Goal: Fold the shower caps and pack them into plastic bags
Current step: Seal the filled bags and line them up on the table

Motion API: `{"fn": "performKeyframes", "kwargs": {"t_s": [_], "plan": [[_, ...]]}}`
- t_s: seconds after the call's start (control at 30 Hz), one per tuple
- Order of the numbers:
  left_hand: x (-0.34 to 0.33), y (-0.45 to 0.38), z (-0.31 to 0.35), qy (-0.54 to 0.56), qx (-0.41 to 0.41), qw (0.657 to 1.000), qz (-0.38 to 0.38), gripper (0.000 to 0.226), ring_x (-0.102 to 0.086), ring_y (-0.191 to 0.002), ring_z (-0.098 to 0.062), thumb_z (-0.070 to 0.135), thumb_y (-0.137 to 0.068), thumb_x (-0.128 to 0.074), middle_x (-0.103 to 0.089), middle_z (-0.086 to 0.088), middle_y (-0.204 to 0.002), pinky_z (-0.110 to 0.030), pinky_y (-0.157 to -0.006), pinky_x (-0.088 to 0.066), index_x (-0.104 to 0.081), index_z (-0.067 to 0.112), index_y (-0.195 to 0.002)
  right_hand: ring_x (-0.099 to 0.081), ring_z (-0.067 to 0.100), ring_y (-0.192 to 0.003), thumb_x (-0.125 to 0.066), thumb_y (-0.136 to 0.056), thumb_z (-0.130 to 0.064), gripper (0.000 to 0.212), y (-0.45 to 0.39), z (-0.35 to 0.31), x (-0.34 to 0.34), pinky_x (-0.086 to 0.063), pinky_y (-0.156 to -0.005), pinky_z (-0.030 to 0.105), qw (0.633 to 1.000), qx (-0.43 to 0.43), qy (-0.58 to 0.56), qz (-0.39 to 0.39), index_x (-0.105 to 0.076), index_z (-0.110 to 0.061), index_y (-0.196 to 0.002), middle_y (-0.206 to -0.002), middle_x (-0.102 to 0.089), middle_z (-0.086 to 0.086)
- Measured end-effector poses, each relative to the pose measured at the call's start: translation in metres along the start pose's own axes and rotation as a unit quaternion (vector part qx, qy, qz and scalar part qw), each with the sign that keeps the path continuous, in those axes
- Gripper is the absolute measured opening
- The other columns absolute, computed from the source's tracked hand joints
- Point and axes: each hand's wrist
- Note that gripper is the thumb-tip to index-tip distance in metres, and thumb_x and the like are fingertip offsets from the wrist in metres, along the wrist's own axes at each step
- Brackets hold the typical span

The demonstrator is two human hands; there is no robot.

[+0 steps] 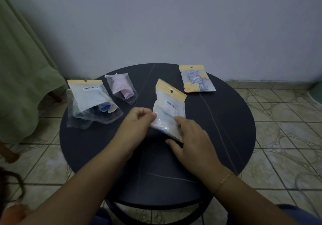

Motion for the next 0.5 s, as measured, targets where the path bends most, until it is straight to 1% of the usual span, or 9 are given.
{"fn": "performKeyframes", "kwargs": {"t_s": [0.07, 0.13, 0.2, 0.23, 0.3, 0.37, 0.4, 0.43, 0.5], "plan": [[-0.008, 0.007, 0.009, 0.048, -0.056, 0.997, -0.025, 0.007, -0.063, -0.082, -0.003, 0.019, -0.093, -0.053, -0.068, 0.007, -0.09, -0.014, -0.073, -0.047, -0.058, 0.022, -0.097, -0.055, 0.006, -0.095, -0.068, -0.083, -0.028, 0.061, -0.004, -0.006, 0.003, -0.049, -0.079, 0.026, 0.989, -0.056, -0.133, 0.043, -0.035, -0.025, -0.134, -0.113, -0.051, -0.011], [-0.015, 0.011, 0.01, 0.043, -0.089, 0.993, -0.068, 0.016, -0.06, -0.093, 0.008, 0.021, -0.095, -0.049, -0.066, 0.01, -0.108, -0.008, -0.077, -0.045, -0.055, 0.024, -0.109, -0.056, 0.001, -0.096, -0.068, -0.084, -0.022, 0.065, -0.008, -0.011, 0.003, -0.048, -0.077, 0.018, 0.947, -0.15, -0.278, 0.052, -0.029, -0.024, -0.136, -0.111, -0.051, -0.017], [-0.02, 0.01, 0.004, -0.028, -0.105, 0.989, -0.103, 0.027, -0.055, -0.102, 0.012, 0.029, -0.095, -0.049, -0.057, 0.011, -0.125, -0.009, -0.087, -0.042, -0.05, 0.029, -0.122, -0.061, 0.001, -0.097, -0.07, -0.083, -0.024, 0.069, -0.013, -0.013, 0.004, -0.049, -0.074, 0.013, 0.901, -0.223, -0.369, 0.056, -0.029, -0.021, -0.137, -0.116, -0.059, -0.01], [-0.023, 0.008, -0.002, -0.092, -0.107, 0.983, -0.115, 0.035, -0.052, -0.111, 0.008, 0.036, -0.094, -0.048, -0.051, 0.011, -0.132, -0.016, -0.096, -0.041, -0.046, 0.032, -0.129, -0.063, -0.002, -0.09, -0.07, -0.083, -0.027, 0.068, -0.015, -0.014, 0.006, -0.048, -0.066, 0.008, 0.886, -0.246, -0.391, 0.046, -0.03, -0.021, -0.137, -0.113, -0.063, -0.007], [-0.028, 0.004, -0.012, -0.229, -0.111, 0.959, -0.128, 0.047, -0.042, -0.127, -0.004, 0.051, -0.093, -0.043, -0.041, 0.01, -0.144, -0.034, -0.109, -0.033, -0.042, 0.033, -0.137, -0.064, -0.003, -0.067, -0.065, -0.085, -0.034, 0.06, -0.017, -0.016, 0.015, -0.042, -0.048, 0.006, 0.885, -0.274, -0.376, -0.003, -0.035, -0.021, -0.136, -0.095, -0.069, -0.006], [-0.03, 0.002, -0.014, -0.283, -0.126, 0.943, -0.12, 0.046, -0.037, -0.13, -0.006, 0.052, -0.094, -0.039, -0.04, 0.012, -0.143, -0.041, -0.111, -0.03, -0.045, 0.031, -0.135, -0.056, -0.001, -0.046, -0.059, -0.088, -0.04, 0.04, -0.016, -0.015, 0.028, -0.038, -0.038, 0.011, 0.901, -0.295, -0.314, -0.058, -0.047, -0.023, -0.123, -0.074, -0.067, -0.002], [-0.03, 0.001, -0.013, -0.292, -0.136, 0.94, -0.111, 0.039, -0.041, -0.126, -0.005, 0.048, -0.096, -0.038, -0.044, 0.014, -0.137, -0.04, -0.108, -0.031, -0.049, 0.031, -0.13, -0.052, -0.001, -0.04, -0.056, -0.089, -0.044, 0.031, -0.017, -0.013, 0.035, -0.039, -0.039, 0.015, 0.907, -0.301, -0.285, -0.078, -0.053, -0.024, -0.112, -0.069, -0.068, 0.001], [-0.03, 0.001, -0.012, -0.308, -0.143, 0.935, -0.099, 0.033, -0.045, -0.119, -0.004, 0.044, -0.097, -0.037, -0.049, 0.015, -0.129, -0.039, -0.106, -0.033, -0.053, 0.031, -0.123, -0.051, -0.001, -0.038, -0.053, -0.089, -0.049, 0.028, -0.017, -0.011, 0.042, -0.04, -0.044, 0.019, 0.913, -0.303, -0.254, -0.096, -0.058, -0.024, -0.1, -0.065, -0.069, 0.003], [-0.029, 0.001, -0.01, -0.368, -0.153, 0.915, -0.067, 0.026, -0.049, -0.106, -0.006, 0.039, -0.098, -0.036, -0.054, 0.014, -0.114, -0.037, -0.1, -0.035, -0.057, 0.03, -0.11, -0.055, 0.006, -0.046, -0.047, -0.088, -0.059, 0.044, -0.018, -0.005, 0.054, -0.044, -0.054, 0.026, 0.931, -0.305, -0.159, -0.123, -0.061, -0.02, -0.074, -0.056, -0.066, 0.003]]}}
Point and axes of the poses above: each hand's wrist, its own y-axis away from the middle knuckle, its own x-axis out of the back of the hand, z = x × y
